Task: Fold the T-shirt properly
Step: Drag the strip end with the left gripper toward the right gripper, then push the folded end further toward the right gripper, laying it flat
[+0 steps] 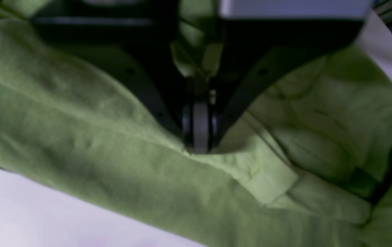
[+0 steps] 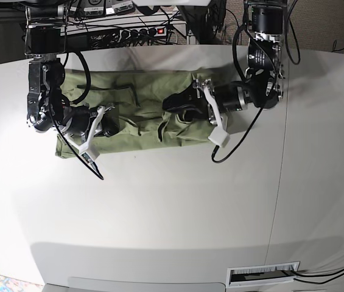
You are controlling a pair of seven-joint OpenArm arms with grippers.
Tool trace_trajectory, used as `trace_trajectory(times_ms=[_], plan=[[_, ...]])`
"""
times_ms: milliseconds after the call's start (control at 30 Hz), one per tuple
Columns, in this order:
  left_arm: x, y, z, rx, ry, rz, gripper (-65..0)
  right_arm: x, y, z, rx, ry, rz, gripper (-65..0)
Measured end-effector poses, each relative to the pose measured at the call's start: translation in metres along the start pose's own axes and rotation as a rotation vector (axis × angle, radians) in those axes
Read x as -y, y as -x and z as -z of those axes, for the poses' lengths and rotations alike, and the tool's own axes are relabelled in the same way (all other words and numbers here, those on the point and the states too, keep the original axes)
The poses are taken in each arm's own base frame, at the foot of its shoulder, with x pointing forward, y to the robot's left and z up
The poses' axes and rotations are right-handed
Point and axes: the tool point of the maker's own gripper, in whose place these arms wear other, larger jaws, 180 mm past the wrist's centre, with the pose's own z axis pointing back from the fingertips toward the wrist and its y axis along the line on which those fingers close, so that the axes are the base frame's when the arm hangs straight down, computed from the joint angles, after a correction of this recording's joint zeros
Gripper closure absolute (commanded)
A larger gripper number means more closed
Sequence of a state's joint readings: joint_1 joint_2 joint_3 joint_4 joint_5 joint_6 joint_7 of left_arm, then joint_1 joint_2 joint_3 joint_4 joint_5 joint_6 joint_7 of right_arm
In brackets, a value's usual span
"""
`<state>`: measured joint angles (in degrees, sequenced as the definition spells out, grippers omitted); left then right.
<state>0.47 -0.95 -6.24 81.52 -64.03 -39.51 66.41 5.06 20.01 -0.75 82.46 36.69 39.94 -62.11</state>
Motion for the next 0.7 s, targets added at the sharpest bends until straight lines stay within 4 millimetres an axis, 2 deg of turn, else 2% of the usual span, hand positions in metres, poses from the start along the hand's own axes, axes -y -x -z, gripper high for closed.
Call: trace_trajectory(times_ms=[200,567,700], plan=[[-0.021,-0.011,-0.016,-0.047,-0.084,0.072,-26.0,0.0,0.0,0.0,0.0,0.0,0.0,0.0],[-0.023,-0.011,-0.035,-0.077,-0.07,0.068,-25.8,0.0,0.0,0.0,0.0,0.0,0.0,0.0],[-0.03,-0.012,-0.05,-0.098,-0.103,0.094,-25.7,0.0,0.0,0.0,0.001,0.0,0.0,0.0]])
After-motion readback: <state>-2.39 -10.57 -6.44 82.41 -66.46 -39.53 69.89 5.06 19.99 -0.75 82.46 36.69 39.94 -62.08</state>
